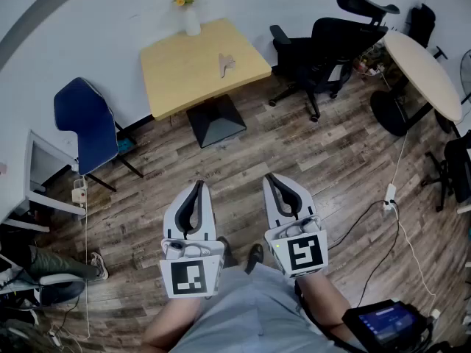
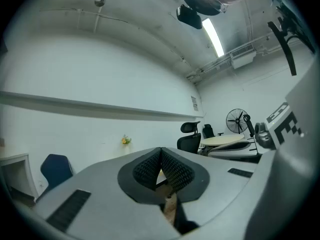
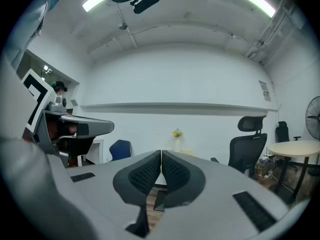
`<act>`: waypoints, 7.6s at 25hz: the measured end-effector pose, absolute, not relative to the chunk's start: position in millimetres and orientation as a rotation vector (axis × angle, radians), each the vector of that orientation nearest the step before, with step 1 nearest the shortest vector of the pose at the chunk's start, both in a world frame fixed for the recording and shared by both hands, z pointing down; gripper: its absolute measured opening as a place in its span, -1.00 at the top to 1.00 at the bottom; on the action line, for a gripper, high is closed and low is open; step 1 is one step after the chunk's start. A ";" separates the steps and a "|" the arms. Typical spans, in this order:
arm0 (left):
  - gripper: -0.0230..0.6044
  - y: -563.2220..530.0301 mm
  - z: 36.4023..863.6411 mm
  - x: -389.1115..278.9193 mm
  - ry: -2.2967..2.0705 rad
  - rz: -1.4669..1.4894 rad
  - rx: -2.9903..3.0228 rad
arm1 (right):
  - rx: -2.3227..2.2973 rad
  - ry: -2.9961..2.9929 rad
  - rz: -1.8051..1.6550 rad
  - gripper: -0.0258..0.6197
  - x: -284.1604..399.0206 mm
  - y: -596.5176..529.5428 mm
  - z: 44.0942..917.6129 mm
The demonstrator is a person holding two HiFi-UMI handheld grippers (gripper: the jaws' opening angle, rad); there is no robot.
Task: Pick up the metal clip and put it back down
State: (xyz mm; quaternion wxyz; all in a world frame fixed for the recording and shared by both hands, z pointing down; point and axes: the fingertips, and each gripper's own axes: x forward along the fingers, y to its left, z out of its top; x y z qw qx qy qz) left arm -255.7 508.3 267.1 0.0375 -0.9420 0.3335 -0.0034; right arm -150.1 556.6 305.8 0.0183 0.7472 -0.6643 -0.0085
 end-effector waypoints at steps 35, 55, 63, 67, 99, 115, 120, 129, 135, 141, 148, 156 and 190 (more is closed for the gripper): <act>0.87 256.6 301.2 -159.9 1.028 -0.080 -2.995 | 2.292 -1.991 0.202 0.77 -45.8 313.2 352.4; 0.87 175.0 303.2 -85.6 0.902 -0.099 -3.044 | 2.401 -1.913 0.201 0.77 27.2 234.7 341.8; 0.87 115.5 323.1 -16.2 0.918 -0.221 -3.028 | 2.401 -1.947 0.294 0.77 96.6 170.4 368.6; 0.87 80.9 323.8 23.1 0.939 -0.259 -3.007 | 2.388 -1.976 0.340 0.77 138.1 130.9 374.5; 0.87 -106.8 320.4 105.4 1.157 -0.276 -2.929 | 2.215 -2.116 0.354 0.76 234.4 -75.8 377.1; 0.87 -195.1 448.7 114.3 1.065 -0.628 -3.134 | 2.108 -1.992 0.804 0.56 212.8 -137.1 527.0; 0.87 -205.2 482.4 110.4 1.047 -0.730 -3.161 | 2.089 -1.932 0.915 0.53 206.4 -138.2 566.7; 0.87 -209.1 515.1 106.0 1.039 -0.827 -3.189 | 2.051 -1.866 1.035 0.53 200.8 -137.4 607.0; 0.87 -217.8 513.5 104.4 1.051 -0.802 -3.185 | 2.046 -1.848 1.023 0.54 200.8 -141.7 606.8; 0.87 -218.8 490.7 104.0 1.078 -0.713 -3.170 | 2.049 -1.863 0.975 0.71 200.2 -144.2 586.0; 0.87 -213.6 432.1 97.5 1.125 -0.541 -3.122 | 2.057 -1.929 0.832 0.77 202.3 -147.2 529.6; 0.87 -195.6 356.4 76.2 1.202 -0.324 -3.034 | 2.079 -2.042 0.602 0.77 195.5 -146.3 441.3; 0.87 -203.8 302.7 -138.0 1.905 -0.126 -2.602 | 1.519 -2.512 0.301 0.77 -4.6 -239.8 364.0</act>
